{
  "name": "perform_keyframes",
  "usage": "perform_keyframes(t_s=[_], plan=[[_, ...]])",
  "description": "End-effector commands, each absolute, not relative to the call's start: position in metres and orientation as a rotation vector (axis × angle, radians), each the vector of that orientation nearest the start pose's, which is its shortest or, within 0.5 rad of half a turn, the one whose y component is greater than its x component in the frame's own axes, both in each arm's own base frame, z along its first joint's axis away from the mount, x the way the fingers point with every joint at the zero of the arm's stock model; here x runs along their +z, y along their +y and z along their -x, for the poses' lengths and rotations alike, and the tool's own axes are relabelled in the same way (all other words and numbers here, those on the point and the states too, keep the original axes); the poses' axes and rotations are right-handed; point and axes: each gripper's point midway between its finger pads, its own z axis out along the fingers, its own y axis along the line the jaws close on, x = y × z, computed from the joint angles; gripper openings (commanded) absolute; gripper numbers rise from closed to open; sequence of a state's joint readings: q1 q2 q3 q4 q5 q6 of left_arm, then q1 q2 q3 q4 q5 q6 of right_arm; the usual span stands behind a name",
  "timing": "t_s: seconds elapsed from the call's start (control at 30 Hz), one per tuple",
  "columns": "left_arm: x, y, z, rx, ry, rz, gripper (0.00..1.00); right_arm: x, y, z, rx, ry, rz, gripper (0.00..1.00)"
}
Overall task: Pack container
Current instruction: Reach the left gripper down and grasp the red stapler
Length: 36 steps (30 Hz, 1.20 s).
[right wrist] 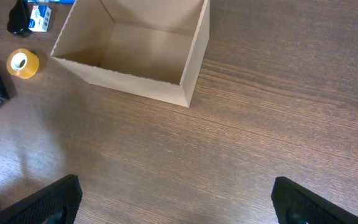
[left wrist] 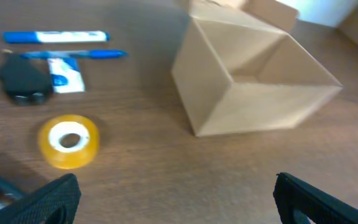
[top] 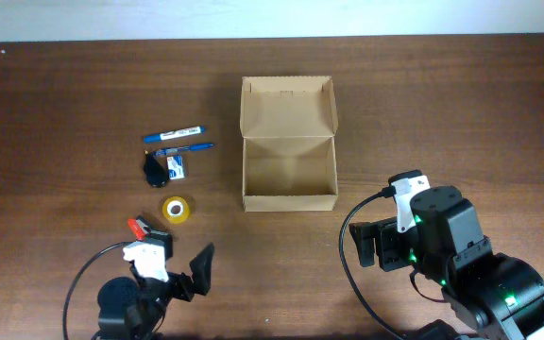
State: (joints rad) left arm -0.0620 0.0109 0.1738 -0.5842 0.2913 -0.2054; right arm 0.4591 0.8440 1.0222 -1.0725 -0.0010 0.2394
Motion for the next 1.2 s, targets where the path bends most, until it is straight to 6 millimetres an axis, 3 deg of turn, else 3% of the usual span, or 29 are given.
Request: perform_keyframes(t_s=[0.0, 0.27, 0.53, 0.83, 0.97, 1.17], plan=[[0.121, -0.040, -0.212, -0.394, 1.972, 0.138, 0.99, 0.220, 0.100, -0.205, 0.290, 2.472, 0.270, 0.99], [0.140, -0.016, -0.217, -0.268, 1.974, 0.256, 0.99, 0.220, 0.100, -0.205, 0.290, 2.472, 0.270, 0.99], [0.156, 0.006, -0.215, -0.068, 2.231, 0.314, 0.99, 0.220, 0.100, -0.205, 0.290, 2.472, 0.270, 0.99], [0.192, 0.014, -0.248, 0.014, 2.352, 0.404, 0.99, 0.220, 0.100, -0.205, 0.290, 2.472, 0.270, 0.99], [0.185, 0.027, -0.247, 0.077, 2.428, 0.584, 0.99, 0.220, 0.100, -0.205, 0.290, 2.472, 0.270, 0.99], [0.157, 0.024, -0.259, 0.096, 2.552, 0.607, 0.99, 0.220, 0.100, -0.205, 0.290, 2.472, 0.270, 0.99]])
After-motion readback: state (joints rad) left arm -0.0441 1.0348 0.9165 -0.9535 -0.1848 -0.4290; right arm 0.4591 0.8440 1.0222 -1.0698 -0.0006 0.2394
